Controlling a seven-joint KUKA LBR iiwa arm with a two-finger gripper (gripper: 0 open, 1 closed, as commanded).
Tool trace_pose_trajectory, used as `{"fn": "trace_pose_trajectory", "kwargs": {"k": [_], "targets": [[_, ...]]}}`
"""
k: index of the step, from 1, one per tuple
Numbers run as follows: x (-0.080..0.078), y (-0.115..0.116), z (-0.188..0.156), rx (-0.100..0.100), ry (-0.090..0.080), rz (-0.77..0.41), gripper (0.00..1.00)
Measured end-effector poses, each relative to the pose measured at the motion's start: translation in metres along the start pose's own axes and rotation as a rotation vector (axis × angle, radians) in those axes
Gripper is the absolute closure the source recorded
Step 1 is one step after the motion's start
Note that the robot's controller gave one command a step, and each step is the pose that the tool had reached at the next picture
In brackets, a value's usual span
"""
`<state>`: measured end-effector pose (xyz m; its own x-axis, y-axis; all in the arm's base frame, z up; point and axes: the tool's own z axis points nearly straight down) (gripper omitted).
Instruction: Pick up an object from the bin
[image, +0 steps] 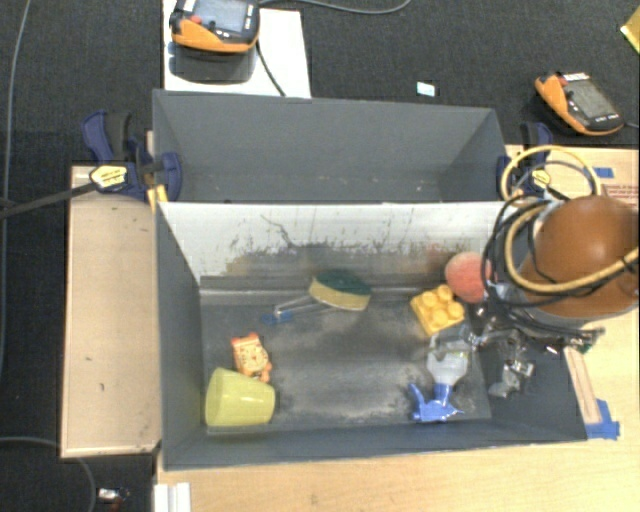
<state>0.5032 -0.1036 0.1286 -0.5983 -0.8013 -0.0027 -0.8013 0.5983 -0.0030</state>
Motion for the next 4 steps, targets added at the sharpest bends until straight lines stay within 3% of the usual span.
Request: {"fn": "trace_pose_trajectory", "kwargs": {"k": [1,2,4], "targets": [[-0.010,-0.004,0.019,0.009,-0.002,-0.165,0.00],[-0.019,0.037,0.057,0.002,-0.005,-0.346,1.00],[-0.019,0.038,0.050,0.000,-0.004,-0.347,1.00]]}}
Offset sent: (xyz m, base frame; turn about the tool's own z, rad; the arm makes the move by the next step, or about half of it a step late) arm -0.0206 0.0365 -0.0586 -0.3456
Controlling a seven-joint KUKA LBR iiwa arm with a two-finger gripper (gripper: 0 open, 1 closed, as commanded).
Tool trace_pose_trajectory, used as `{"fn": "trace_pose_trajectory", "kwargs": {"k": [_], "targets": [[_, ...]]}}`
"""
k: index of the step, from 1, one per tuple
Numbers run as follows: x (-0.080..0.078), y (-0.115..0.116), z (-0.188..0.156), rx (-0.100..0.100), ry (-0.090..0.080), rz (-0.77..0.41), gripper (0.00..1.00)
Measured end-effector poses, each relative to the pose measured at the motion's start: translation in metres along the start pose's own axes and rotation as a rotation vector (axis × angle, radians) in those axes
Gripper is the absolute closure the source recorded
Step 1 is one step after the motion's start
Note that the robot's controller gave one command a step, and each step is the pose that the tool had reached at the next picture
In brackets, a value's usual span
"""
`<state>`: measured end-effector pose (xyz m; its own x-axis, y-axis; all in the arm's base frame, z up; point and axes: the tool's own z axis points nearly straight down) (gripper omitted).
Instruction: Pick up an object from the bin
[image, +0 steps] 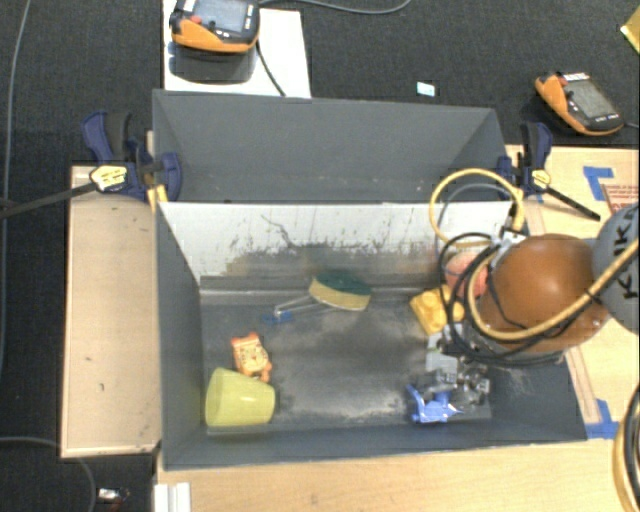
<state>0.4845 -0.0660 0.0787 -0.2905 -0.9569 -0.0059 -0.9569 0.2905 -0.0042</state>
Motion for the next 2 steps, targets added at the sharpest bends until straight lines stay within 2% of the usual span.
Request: {"fn": "trace_pose_trajectory", "kwargs": {"k": [2], "targets": [[-0.0006,-0.0004,-0.0090,0.005,-0.004,0.001,1.00]]}}
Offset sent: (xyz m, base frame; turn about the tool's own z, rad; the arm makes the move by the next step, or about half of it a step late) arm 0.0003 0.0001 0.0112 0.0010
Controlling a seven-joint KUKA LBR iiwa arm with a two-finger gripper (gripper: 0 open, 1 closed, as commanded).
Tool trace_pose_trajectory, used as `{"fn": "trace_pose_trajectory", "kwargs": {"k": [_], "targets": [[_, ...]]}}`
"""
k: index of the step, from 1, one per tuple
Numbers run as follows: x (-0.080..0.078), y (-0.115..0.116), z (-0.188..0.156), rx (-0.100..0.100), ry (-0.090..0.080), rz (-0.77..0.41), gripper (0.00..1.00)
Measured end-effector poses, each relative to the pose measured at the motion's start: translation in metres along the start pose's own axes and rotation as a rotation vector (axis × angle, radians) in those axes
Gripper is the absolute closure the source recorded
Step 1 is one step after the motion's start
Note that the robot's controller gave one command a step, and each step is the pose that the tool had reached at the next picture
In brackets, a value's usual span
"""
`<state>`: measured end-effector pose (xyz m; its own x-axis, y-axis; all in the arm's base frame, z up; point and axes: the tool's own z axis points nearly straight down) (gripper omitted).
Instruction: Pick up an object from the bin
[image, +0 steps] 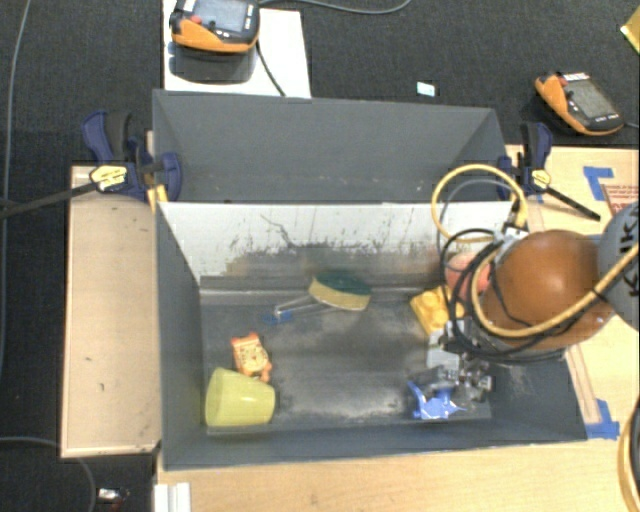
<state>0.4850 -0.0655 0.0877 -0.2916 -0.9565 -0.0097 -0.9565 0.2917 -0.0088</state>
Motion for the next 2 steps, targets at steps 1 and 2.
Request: {"fn": "trace_pose_trajectory", "kwargs": {"k": [1,2], "targets": [[-0.001,0.001,-0.018,-0.002,-0.001,0.004,1.00],[-0.001,0.001,-0.041,-0.005,-0.001,0.004,1.00]]}}
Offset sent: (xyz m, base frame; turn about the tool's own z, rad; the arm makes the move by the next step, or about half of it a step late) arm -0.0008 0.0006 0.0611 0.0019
